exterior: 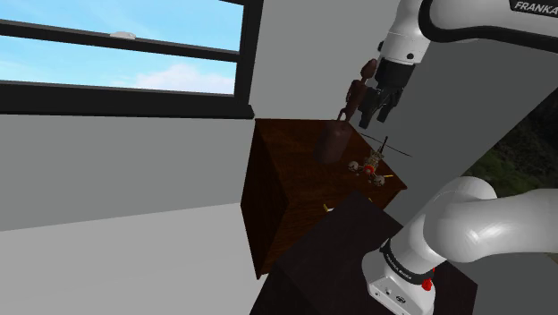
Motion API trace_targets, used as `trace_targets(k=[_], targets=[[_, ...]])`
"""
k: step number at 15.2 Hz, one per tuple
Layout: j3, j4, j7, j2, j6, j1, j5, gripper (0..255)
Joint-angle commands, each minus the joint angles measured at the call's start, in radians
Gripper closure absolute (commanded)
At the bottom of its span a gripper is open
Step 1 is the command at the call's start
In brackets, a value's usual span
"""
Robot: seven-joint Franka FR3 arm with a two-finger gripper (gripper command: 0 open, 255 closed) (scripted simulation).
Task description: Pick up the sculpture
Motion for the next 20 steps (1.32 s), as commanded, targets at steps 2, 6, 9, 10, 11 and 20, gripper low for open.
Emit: trace_targets(k=[2, 6, 9, 10, 11, 20], targets=[[-0.017, 0.0, -0.012, 0.012, 0.029, -0.009, -0.013, 0], [-0.086, 0.008, -0.058, 0.069, 0.145, -0.044, -0.054, 0], [-0.138, 0.025, -0.093, 0.12, 0.231, -0.065, -0.075, 0], [-0.156, 0.032, -0.104, 0.138, 0.259, -0.071, -0.08, 0], [-0.173, 0.041, -0.116, 0.157, 0.286, -0.077, -0.084, 0], [-0.34, 0.159, -0.241, 0.353, 0.514, -0.099, -0.054, 0]])
